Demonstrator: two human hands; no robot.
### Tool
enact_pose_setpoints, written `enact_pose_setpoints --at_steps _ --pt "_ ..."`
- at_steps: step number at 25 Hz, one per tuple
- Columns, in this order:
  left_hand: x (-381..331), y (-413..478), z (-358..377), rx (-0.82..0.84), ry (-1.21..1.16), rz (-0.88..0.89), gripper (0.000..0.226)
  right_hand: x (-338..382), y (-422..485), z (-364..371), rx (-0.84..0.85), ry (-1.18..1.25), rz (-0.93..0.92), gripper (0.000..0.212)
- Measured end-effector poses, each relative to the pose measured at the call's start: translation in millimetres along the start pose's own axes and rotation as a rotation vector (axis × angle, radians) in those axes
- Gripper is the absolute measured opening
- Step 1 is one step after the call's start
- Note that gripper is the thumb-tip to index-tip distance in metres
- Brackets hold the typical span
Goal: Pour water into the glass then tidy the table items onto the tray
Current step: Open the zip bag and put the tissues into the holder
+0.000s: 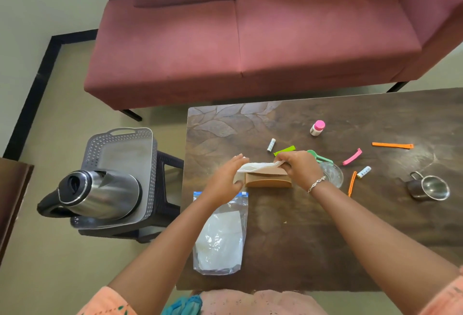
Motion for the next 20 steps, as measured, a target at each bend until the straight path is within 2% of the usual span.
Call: enact_pose_setpoints --at_steps 3,9,20 --pt "10.4 -2.7 1.5 -0.054 -0.033 -0.041 0.056 -1.3 7.8 14.9 0.085 -0.041 -0.015 0.014" --pt "28.0 -4.8 4.9 -0.045 -0.034 -0.108 0.05 -7.6 12.7 30.3 0.192 -0.123 0.003 0.019" --pt "29.9 6.6 24.5 0.056 0.041 -0.12 0.056 -5.8 17.7 59.5 0.326 -0.235 -0.006 0.027"
Point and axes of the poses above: each hand's wrist, its own y-axis towards the middle knuckle, its own z-axis out of the palm, x = y × z, the point moved 1 cm from there along y, towards the middle knuckle, and after that the axes turned 10 degrees about -y, right-handed, at the moved point
